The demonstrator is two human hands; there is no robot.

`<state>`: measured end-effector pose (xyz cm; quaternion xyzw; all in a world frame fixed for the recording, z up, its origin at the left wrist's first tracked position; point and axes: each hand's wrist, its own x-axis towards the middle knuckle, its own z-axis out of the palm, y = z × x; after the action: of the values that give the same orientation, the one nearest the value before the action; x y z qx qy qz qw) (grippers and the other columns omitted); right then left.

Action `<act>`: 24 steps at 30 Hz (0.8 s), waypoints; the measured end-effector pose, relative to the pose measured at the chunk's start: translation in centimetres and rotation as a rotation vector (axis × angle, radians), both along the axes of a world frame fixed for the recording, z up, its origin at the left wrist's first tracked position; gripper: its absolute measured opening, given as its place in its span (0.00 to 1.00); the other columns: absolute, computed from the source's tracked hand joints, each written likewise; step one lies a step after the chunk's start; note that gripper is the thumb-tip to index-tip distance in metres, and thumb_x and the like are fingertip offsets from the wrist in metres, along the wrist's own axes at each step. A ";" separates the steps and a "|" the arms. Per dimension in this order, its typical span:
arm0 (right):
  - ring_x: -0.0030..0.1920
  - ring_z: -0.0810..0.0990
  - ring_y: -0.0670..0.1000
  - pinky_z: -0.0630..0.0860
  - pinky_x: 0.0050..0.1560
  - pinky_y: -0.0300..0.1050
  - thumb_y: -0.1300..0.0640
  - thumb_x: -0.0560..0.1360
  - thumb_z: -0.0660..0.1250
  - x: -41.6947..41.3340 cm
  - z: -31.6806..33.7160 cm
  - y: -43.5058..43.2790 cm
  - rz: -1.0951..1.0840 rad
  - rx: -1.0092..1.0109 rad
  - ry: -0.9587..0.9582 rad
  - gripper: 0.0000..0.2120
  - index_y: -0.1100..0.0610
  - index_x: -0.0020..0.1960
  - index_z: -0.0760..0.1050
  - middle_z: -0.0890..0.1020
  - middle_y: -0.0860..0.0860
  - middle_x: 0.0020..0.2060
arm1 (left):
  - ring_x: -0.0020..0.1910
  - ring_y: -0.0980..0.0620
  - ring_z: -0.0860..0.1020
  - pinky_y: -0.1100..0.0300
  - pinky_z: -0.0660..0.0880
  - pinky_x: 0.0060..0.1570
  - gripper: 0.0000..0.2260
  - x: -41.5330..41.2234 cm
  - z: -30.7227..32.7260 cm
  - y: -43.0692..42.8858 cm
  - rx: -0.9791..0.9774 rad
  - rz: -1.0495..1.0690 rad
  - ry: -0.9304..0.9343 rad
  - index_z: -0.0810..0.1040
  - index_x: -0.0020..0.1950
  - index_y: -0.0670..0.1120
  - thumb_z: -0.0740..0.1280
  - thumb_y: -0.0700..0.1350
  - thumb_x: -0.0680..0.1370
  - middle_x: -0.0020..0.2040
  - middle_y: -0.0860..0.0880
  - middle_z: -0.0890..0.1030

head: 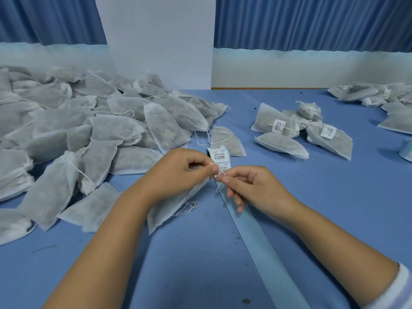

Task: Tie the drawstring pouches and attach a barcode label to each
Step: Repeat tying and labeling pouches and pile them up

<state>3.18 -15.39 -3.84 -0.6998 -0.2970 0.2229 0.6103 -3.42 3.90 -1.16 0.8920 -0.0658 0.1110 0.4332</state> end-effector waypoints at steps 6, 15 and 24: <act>0.34 0.77 0.49 0.73 0.26 0.42 0.67 0.79 0.59 0.6 0.9 -0.3 -0.148 0.184 0.129 0.14 0.59 0.37 0.77 0.80 0.51 0.35 | 0.38 0.62 0.80 0.70 0.74 0.43 0.06 -0.3 0.4 0.4 -0.107 -0.102 0.178 0.85 0.39 0.51 0.74 0.46 0.76 0.38 0.56 0.85; 0.25 0.59 0.47 0.59 0.26 0.38 0.58 0.80 0.65 0.0 -0.3 0.2 -0.173 0.058 -0.167 0.10 0.52 0.42 0.80 0.63 0.54 0.24 | 0.54 0.56 0.83 0.70 0.75 0.52 0.09 -0.9 1.0 -0.7 -0.471 -0.190 0.106 0.87 0.49 0.48 0.74 0.48 0.72 0.49 0.49 0.87; 0.27 0.65 0.46 0.62 0.31 0.34 0.55 0.79 0.67 -0.1 -0.8 -0.4 -0.131 -0.178 -0.716 0.04 0.49 0.48 0.80 0.68 0.43 0.24 | 0.47 0.55 0.83 0.58 0.76 0.54 0.05 -0.3 0.3 -0.3 -0.035 0.032 0.165 0.87 0.50 0.54 0.73 0.47 0.76 0.45 0.52 0.87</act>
<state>3.03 -15.82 -4.65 -0.8011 -0.4258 -0.0504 0.4176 -3.74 3.64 -0.83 0.8913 -0.0137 0.0449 0.4510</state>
